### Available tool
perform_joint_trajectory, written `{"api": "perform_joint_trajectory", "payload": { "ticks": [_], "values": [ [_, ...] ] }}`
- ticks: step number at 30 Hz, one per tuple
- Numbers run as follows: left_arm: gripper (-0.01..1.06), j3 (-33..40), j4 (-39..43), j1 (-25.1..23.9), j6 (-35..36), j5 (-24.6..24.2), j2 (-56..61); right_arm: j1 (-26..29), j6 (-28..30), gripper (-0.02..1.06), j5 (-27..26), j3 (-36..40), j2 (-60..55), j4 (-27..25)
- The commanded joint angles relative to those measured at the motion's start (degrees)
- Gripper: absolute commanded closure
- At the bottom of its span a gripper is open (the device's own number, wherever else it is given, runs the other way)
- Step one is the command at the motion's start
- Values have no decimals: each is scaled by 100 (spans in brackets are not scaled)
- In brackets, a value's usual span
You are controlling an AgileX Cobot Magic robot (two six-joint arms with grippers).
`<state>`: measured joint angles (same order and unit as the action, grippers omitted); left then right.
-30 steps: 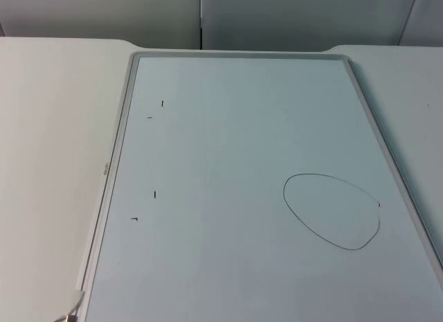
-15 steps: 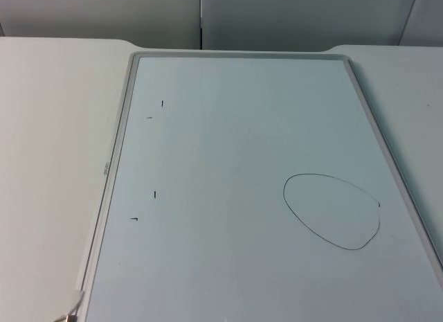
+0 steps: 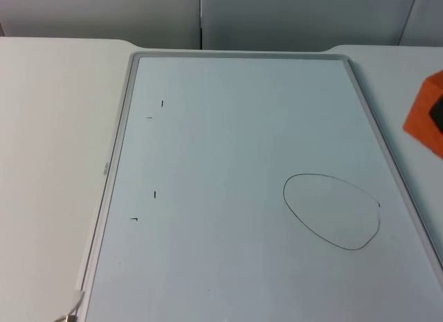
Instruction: Pick up one cube with the left hand and another cube with the right hand. First place the cube in the right hand at the target position, then stack the cube in the left hand on top.
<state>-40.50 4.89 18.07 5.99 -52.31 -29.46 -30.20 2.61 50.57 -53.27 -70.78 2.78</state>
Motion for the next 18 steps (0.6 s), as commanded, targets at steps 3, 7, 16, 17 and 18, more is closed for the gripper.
{"api": "perform_joint_trajectory", "payload": {
  "ticks": [3,7,16,17,18],
  "values": [
    [105,23,-9,39,-5,77,-31,36,-410,105,-1092,560,57,-2],
    [105,23,-24,39,-5,77,-31,36,-422,105,-1176,585,-54,-2],
    [105,23,-19,39,-5,65,-31,36,-435,105,-1460,585,-608,-2],
    [105,23,-19,39,-5,65,-31,36,-483,105,-1541,585,-706,-2],
    [105,23,-19,39,-5,54,-31,36,-529,105,-1652,585,-834,-2]
  ]
}}
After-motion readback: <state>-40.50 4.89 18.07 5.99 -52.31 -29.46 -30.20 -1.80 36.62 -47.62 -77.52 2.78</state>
